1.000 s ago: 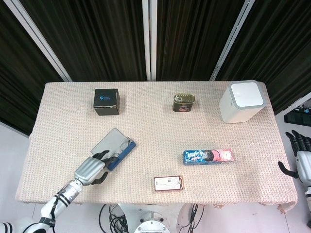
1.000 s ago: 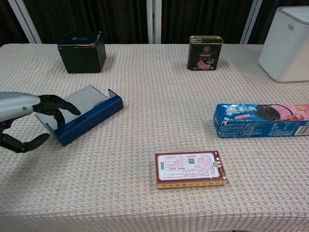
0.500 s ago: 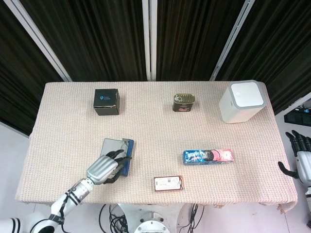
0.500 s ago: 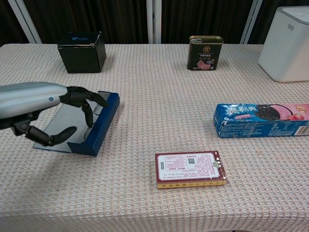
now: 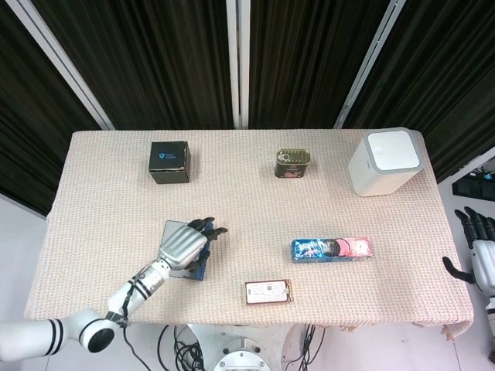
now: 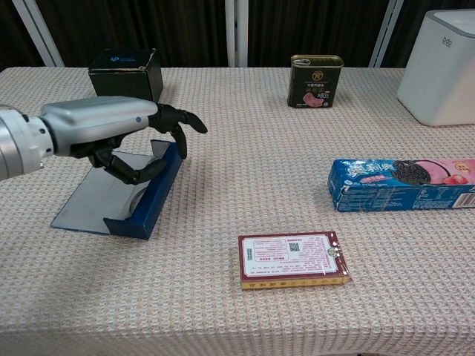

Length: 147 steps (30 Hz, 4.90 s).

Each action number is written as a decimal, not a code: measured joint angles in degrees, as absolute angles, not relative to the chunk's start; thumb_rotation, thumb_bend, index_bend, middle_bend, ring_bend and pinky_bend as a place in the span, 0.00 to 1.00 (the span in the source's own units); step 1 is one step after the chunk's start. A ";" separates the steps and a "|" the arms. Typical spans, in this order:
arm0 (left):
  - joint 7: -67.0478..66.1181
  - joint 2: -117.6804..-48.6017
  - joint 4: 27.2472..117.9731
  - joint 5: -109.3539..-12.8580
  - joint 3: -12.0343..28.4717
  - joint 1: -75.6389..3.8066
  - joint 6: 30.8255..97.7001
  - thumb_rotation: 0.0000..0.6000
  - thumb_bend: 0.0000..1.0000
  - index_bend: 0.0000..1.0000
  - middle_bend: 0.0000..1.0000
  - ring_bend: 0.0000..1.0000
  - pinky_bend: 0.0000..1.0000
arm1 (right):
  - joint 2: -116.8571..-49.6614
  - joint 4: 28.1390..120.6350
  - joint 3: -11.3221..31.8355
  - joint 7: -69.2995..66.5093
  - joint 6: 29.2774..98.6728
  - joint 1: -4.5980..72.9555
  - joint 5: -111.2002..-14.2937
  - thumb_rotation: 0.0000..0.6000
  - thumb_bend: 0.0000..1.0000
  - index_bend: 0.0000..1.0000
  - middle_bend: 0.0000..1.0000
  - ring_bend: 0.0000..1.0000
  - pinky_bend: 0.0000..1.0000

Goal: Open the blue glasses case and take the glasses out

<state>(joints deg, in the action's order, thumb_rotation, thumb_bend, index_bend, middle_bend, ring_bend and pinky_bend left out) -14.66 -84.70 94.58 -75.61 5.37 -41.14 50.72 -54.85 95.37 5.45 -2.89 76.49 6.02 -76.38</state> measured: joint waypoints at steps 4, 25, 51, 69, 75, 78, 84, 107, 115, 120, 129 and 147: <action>-16.96 -86.19 93.11 -73.77 5.92 -42.25 50.13 1.00 0.55 0.12 0.27 0.03 0.16 | -54.81 95.04 5.51 -3.37 76.41 5.95 -76.16 1.00 0.24 0.00 0.00 0.00 0.00; -25.69 -84.22 94.10 -61.10 6.43 -44.59 49.61 1.00 0.55 0.12 0.33 0.03 0.14 | -55.18 95.53 5.68 -2.57 76.68 5.93 -76.02 1.00 0.24 0.00 0.00 0.00 0.00; -29.86 -70.70 102.31 -40.93 2.14 -45.70 48.83 1.00 0.55 0.11 0.37 0.03 0.15 | -55.20 99.36 5.59 2.21 77.82 6.19 -76.62 1.00 0.24 0.00 0.00 0.00 0.00; -31.59 -66.15 109.04 -33.79 -1.87 -49.36 47.82 1.00 0.55 0.12 0.39 0.11 0.19 | -55.45 99.80 5.46 3.25 78.10 6.27 -76.79 1.00 0.24 0.00 0.00 0.00 0.00; -30.42 -66.71 109.88 -37.70 -1.51 -48.55 50.90 1.00 0.33 0.17 0.21 0.11 0.21 | -55.41 99.55 5.59 2.98 78.19 6.27 -76.69 1.00 0.24 0.00 0.00 0.00 0.00; -28.74 -67.62 110.22 -41.40 -1.03 -47.37 52.95 1.00 0.28 0.20 0.21 0.11 0.22 | -55.53 99.42 5.62 2.90 78.13 6.34 -76.68 1.00 0.24 0.00 0.00 0.00 0.00; -28.07 -70.41 109.93 -42.98 -0.81 -46.42 54.71 1.00 0.28 0.22 0.21 0.11 0.22 | -55.66 98.91 5.62 2.43 78.15 6.30 -76.66 1.00 0.24 0.00 0.00 0.00 0.00; -35.22 -75.21 107.11 -35.84 -1.13 -47.98 59.06 0.91 0.35 0.36 0.21 0.11 0.23 | -55.81 98.00 5.62 1.43 77.96 6.16 -76.44 1.00 0.24 0.00 0.00 0.00 0.00; -35.94 -75.14 107.41 -34.53 -1.32 -48.16 58.95 0.91 0.36 0.38 0.21 0.11 0.23 | -55.83 98.44 5.51 2.04 77.82 6.25 -76.52 1.00 0.24 0.00 0.00 0.00 0.00; -35.53 -75.21 107.06 -34.14 -1.10 -48.06 58.87 0.91 0.37 0.42 0.21 0.11 0.23 | -55.83 98.42 5.51 2.09 77.60 6.32 -76.32 1.00 0.24 0.00 0.00 0.00 0.00; -34.66 -75.38 106.43 -34.05 -0.67 -48.06 58.02 0.91 0.39 0.48 0.21 0.11 0.23 | -55.73 98.25 5.55 1.75 77.42 6.34 -76.13 1.00 0.24 0.00 0.00 0.00 0.00; -34.88 -76.05 106.67 -37.19 0.14 -47.10 62.26 1.00 0.43 0.56 0.23 0.11 0.23 | -56.09 97.48 5.74 1.02 78.12 6.21 -76.67 1.00 0.24 0.00 0.00 0.00 0.00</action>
<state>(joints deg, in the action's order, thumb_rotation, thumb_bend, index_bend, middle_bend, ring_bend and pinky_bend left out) -34.88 -76.05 106.67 -37.19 0.14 -47.10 62.26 -56.09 97.48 5.74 1.02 78.12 6.21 -76.67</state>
